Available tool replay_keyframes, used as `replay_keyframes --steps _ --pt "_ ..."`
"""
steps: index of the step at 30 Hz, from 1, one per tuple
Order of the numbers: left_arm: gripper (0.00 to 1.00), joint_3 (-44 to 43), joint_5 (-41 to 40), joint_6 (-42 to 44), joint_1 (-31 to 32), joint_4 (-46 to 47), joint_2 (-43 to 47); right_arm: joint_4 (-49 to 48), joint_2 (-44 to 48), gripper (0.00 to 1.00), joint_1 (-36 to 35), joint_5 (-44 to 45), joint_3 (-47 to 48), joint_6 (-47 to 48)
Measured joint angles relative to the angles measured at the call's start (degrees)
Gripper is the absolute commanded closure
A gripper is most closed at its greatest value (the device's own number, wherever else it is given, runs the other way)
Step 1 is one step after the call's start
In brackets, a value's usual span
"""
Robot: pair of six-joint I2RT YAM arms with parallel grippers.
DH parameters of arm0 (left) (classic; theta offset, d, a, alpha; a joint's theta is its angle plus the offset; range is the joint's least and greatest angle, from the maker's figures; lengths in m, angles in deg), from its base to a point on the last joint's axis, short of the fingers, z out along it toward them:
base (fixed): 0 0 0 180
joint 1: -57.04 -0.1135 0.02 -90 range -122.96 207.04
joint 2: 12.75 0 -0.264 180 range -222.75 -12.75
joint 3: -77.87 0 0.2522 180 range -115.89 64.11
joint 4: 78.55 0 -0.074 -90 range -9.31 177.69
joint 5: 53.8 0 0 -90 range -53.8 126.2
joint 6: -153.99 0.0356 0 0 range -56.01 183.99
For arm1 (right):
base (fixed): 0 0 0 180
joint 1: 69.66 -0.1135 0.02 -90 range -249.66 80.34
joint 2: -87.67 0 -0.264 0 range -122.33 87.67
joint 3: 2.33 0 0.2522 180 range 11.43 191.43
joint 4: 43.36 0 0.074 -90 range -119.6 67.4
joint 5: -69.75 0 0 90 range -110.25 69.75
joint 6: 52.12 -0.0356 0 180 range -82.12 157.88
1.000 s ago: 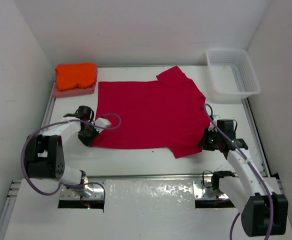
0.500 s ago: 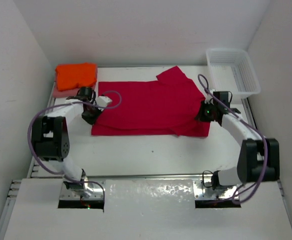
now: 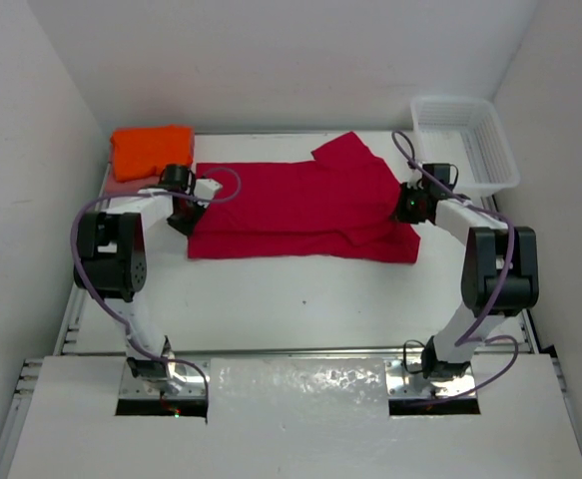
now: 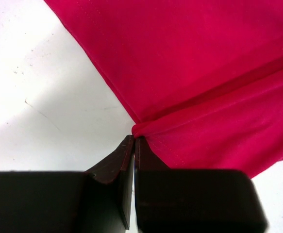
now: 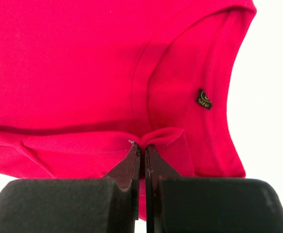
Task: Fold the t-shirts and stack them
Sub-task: Fold the flattened tshirt in 1/3 of the way
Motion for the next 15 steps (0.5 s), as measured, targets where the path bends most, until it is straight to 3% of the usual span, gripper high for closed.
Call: replay_keyframes --steps 3,4,6,7,8,9,11,15 --pt "1.00 -0.02 0.00 -0.35 0.00 0.50 -0.44 -0.11 -0.68 1.00 0.07 -0.22 0.72 0.20" --pt "1.00 -0.02 0.00 -0.46 0.00 0.59 -0.66 -0.20 -1.20 0.97 0.04 -0.44 1.01 0.22" --pt "0.96 -0.02 -0.11 -0.68 0.00 0.74 -1.29 -0.28 -2.78 0.80 0.04 -0.81 1.81 0.28" --pt "0.87 -0.04 -0.20 -0.87 0.00 0.76 -1.70 -0.33 -3.74 0.64 0.07 -0.90 2.27 0.24" --pt "0.82 -0.26 -0.59 -1.07 0.00 0.61 -2.19 -0.11 -4.76 0.57 0.07 -0.81 2.82 0.26" --pt "0.77 -0.81 -1.18 -1.40 0.00 0.39 -2.54 0.31 -5.77 0.53 0.07 -0.46 3.43 0.57" --pt "0.54 -2.16 -2.08 -2.21 -0.15 0.37 -3.26 1.84 -7.43 0.45 0.07 0.50 5.09 1.16" --pt "0.50 -7.54 -2.51 -5.33 -1.75 -2.23 -4.87 9.05 -9.03 0.36 0.09 6.01 12.31 2.43"
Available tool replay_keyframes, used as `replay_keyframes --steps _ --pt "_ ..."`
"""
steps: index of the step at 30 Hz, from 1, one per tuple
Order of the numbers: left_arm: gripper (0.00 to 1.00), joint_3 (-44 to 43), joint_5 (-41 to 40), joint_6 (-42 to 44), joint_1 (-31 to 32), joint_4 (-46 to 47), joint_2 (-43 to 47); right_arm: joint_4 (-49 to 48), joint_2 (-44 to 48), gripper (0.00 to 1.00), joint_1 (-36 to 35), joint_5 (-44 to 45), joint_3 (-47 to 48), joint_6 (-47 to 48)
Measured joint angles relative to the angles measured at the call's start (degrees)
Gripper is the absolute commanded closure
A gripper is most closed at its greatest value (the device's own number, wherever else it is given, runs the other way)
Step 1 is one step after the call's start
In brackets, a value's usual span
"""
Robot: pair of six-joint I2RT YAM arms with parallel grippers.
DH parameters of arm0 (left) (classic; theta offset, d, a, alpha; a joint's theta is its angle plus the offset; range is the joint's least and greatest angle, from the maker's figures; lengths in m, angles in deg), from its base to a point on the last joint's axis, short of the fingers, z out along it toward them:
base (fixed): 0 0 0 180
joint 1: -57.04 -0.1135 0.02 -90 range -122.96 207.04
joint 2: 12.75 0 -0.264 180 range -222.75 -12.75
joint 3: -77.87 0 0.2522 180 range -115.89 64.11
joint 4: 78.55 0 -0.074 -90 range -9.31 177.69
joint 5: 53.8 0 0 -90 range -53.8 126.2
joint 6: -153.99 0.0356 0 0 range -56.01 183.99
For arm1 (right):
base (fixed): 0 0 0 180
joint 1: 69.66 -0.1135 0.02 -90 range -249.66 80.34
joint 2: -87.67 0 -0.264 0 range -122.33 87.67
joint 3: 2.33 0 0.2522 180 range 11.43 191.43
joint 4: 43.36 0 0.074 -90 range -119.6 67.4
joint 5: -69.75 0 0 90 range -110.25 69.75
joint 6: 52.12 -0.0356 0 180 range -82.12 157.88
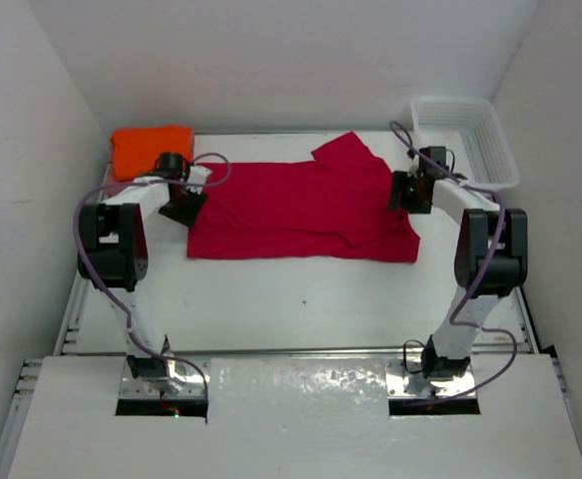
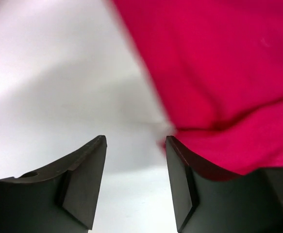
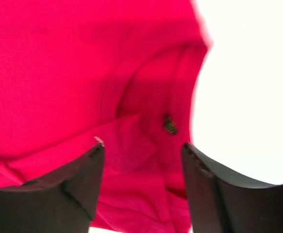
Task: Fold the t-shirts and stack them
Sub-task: Fold the flattened tshirt in 1/3 of the way
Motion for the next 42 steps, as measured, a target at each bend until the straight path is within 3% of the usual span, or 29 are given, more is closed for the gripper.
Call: replay_keyframes --steps 4,8,11,15,21,23,25,26,27,28,29,35,42 --pt "0.50 -5.88 4.09 -3.43 -5.64 -2.47 0.50 3.82 3.72 0.35 1.09 3.61 4.52 -0.20" --pt "0.49 -4.07 10.43 -6.03 -9.66 -4.57 4.35 6.51 12.22 0.34 3.34 3.26 0.00 -1.53" --pt "0.45 1.68 14.36 -7.78 -7.96 -5.86 6.73 7.52 16.87 0.31 4.42 2.69 -6.84 -2.56" --pt "0.40 6.58 16.41 -9.49 -4.46 -7.67 4.94 7.78 16.41 0.30 4.74 0.70 -14.62 -4.61" --pt "0.38 3.02 16.94 -12.04 -4.04 -7.23 0.48 4.70 11.04 0.31 5.57 -1.84 -20.11 -7.52" --pt "0.42 2.25 17.55 -12.76 -4.02 -6.73 -0.15 1.68 11.08 0.41 5.73 -2.86 -20.24 -9.07" --pt "0.63 2.38 17.94 -13.38 -3.89 -5.88 -0.26 -1.33 10.71 0.59 5.90 -3.48 -20.74 -10.58" --pt "0.71 2.56 18.36 -13.57 -3.76 -5.29 -0.48 -2.43 10.43 0.75 5.92 -3.80 -20.90 -11.17" --pt "0.89 2.56 18.97 -13.73 -3.56 -4.92 -0.76 -3.48 10.05 0.83 5.92 -4.20 -21.05 -12.02" --pt "0.99 2.60 19.85 -14.03 -3.43 -4.61 -1.03 -4.33 9.70 0.89 5.92 -4.76 -21.42 -12.85" --pt "1.00 2.75 20.63 -13.70 -3.23 -4.26 -1.38 -4.85 9.62 0.99 5.92 -5.27 -21.75 -13.53" --pt "1.00 3.02 22.08 -10.84 -4.44 -6.12 -0.96 -2.16 13.81 1.00 6.14 -5.20 -25.16 -14.21" --pt "1.00 12.33 15.74 -1.25 -8.26 -15.78 9.14 9.99 29.22 1.00 7.43 -4.52 -35.82 -13.68"
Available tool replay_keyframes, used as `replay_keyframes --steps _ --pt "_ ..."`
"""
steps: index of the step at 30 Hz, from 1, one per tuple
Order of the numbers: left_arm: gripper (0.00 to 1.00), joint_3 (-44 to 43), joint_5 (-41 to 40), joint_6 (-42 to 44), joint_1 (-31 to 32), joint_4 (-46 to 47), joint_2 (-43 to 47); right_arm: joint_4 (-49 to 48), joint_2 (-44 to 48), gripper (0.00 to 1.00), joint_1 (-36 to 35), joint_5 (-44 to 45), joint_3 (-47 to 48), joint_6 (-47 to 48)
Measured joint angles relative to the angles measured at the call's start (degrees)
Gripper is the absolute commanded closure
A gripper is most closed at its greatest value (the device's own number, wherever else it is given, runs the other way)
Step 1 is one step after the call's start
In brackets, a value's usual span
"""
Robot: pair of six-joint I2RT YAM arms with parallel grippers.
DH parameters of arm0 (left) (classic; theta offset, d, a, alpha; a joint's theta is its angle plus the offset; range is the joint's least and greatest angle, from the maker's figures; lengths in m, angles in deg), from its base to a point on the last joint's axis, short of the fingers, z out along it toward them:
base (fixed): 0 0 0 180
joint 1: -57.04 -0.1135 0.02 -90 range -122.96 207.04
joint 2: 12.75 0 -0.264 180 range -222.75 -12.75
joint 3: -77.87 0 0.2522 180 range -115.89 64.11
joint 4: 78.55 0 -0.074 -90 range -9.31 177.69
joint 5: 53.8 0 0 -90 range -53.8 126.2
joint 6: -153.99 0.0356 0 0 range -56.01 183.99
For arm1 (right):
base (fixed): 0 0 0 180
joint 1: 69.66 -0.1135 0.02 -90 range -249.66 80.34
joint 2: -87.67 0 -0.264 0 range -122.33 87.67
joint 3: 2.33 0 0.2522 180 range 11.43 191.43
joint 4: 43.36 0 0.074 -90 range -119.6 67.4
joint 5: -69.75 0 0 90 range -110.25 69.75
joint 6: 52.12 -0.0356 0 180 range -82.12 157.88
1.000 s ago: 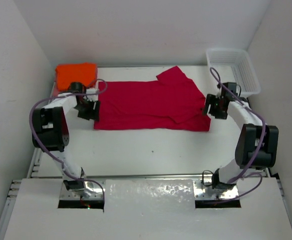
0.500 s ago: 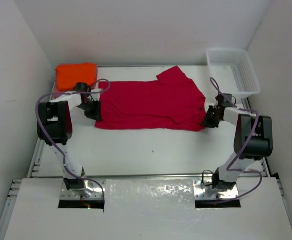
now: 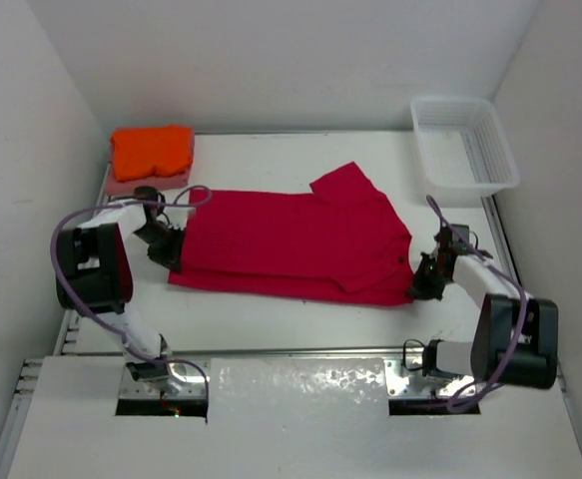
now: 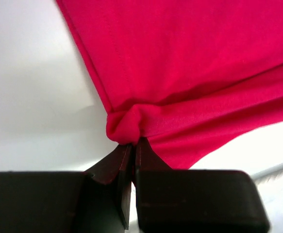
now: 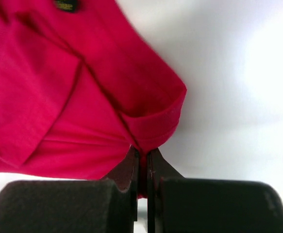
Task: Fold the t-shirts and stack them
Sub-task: Fold the flattened tshirt in 1/3 of the way
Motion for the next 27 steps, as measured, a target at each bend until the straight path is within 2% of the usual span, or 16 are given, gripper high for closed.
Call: replay_keyframes --steps 3,4,6,7,9,10,11,13,16,20,23,27 --pt "1.00 5.90 -2.49 3.96 -0.15 -3.69 5.86 5.75 8.96 1.00 0.00 0.74 -7.58 -0.72" --pt "1.00 7.61 -3.41 4.92 -0.13 -4.68 7.17 7.26 11.26 0.91 0.00 1.11 -9.31 -1.07" --pt "0.93 11.26 -5.11 6.75 0.00 -6.19 9.11 9.75 14.91 0.81 0.00 1.31 -12.15 -2.27" --pt "0.77 12.20 -5.70 7.28 0.00 -6.71 9.38 10.62 16.15 0.59 0.00 1.03 -13.03 -3.08" --pt "0.61 14.21 -7.30 8.74 0.00 -7.74 9.53 12.07 17.44 0.46 0.00 0.92 -13.16 -4.17" --pt "0.49 14.56 -7.89 9.05 0.00 -8.17 9.53 12.79 17.70 0.41 0.00 1.36 -12.87 -4.35" --pt "0.48 14.51 -8.35 9.29 -0.04 -8.66 9.53 13.57 17.79 0.35 0.00 2.64 -12.46 -4.55" --pt "0.47 13.70 -9.68 9.35 -0.04 -8.85 9.55 16.17 18.25 0.33 0.02 6.43 -10.97 -4.92" --pt "0.47 9.20 -13.88 8.87 -0.09 -9.07 9.53 20.09 21.00 0.35 0.04 12.57 -5.70 -5.62" --pt "0.47 -5.73 -15.54 6.34 0.13 -7.65 9.40 19.41 24.11 0.41 0.04 16.59 3.13 -4.92" --pt "0.44 -16.98 -14.88 5.29 1.92 -3.30 9.40 16.46 23.82 0.46 0.07 15.26 6.93 -1.92" --pt "0.46 -24.50 -13.42 3.41 5.18 -0.15 7.85 11.91 19.26 0.48 -0.52 7.37 9.68 2.91"
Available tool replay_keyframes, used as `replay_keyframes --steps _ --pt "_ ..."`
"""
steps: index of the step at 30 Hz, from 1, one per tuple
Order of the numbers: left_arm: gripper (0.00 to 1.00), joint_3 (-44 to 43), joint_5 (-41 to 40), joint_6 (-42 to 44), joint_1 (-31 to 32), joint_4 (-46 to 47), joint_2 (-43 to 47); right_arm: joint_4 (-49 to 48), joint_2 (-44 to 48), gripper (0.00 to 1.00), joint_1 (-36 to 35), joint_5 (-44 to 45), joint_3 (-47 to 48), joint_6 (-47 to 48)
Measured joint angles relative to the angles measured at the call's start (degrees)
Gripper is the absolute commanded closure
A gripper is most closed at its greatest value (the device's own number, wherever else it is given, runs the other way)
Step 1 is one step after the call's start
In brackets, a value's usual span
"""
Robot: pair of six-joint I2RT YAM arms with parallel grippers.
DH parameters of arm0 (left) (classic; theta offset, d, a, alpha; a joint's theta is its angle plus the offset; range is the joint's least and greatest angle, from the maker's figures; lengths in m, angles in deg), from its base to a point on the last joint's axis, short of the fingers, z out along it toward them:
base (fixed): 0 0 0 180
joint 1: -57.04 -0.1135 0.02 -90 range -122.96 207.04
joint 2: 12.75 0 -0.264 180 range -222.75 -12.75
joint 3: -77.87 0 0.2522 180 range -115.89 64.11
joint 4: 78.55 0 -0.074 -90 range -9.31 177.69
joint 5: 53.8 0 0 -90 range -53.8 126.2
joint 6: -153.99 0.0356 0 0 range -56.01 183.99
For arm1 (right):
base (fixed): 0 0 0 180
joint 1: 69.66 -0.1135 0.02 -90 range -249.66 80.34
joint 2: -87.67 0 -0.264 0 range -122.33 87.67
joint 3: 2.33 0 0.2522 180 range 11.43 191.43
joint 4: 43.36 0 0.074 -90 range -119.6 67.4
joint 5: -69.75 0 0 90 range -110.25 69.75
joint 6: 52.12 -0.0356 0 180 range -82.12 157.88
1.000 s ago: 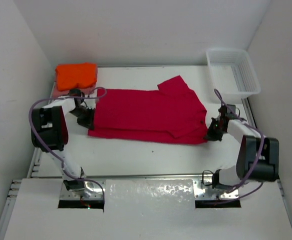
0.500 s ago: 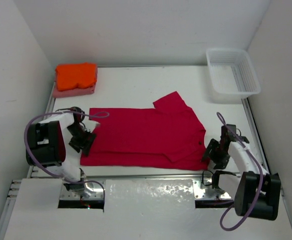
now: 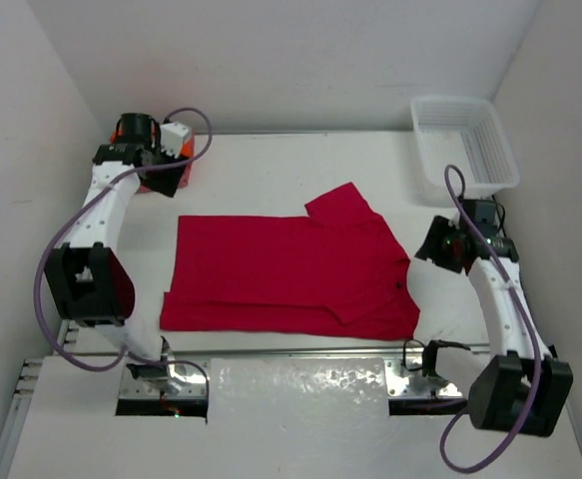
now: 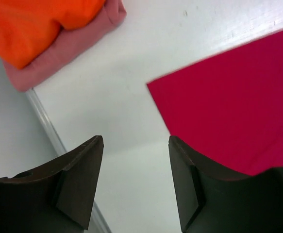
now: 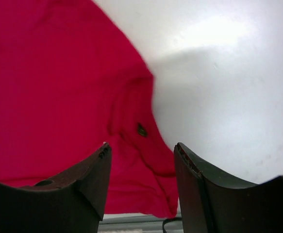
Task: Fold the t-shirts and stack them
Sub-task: Fold the flattened tshirt in 1/3 of the way, then grap the side of the flattened tshirt furthest away from the robot with both arms
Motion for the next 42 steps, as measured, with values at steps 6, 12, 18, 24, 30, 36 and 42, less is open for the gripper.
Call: replay_keyframes --steps 6,12,18,24,30,36,42 --pt "0.44 -10.40 5.25 -6.67 -2.12 -1.79 -13.92 -4.11 -19.37 0.43 -10.16 -2.49 21.73 5.75" --pt "0.41 -10.16 6.64 -13.51 -3.63 -1.60 -21.57 -7.61 -46.51 0.41 -12.61 -4.76 49.53 5.01" --pt "0.37 -6.93 9.01 -18.10 -4.37 2.51 -22.75 -2.58 -80.70 0.37 -13.27 -4.85 79.69 2.43" --pt "0.36 -3.30 9.73 -20.92 -5.99 6.32 -24.24 -3.96 -84.04 0.38 -16.85 -2.91 80.04 1.22" --pt "0.35 0.07 10.45 -21.99 -7.30 8.83 -26.29 -3.78 -84.43 0.42 -22.21 0.85 77.35 2.84" --pt "0.35 0.85 11.85 -22.27 -7.32 10.75 -26.47 -5.99 -81.42 0.61 -23.56 2.78 71.69 3.56" --pt "0.58 1.64 15.02 -22.62 -7.19 13.57 -26.47 -5.66 -81.40 0.91 -23.02 3.58 71.52 3.45"
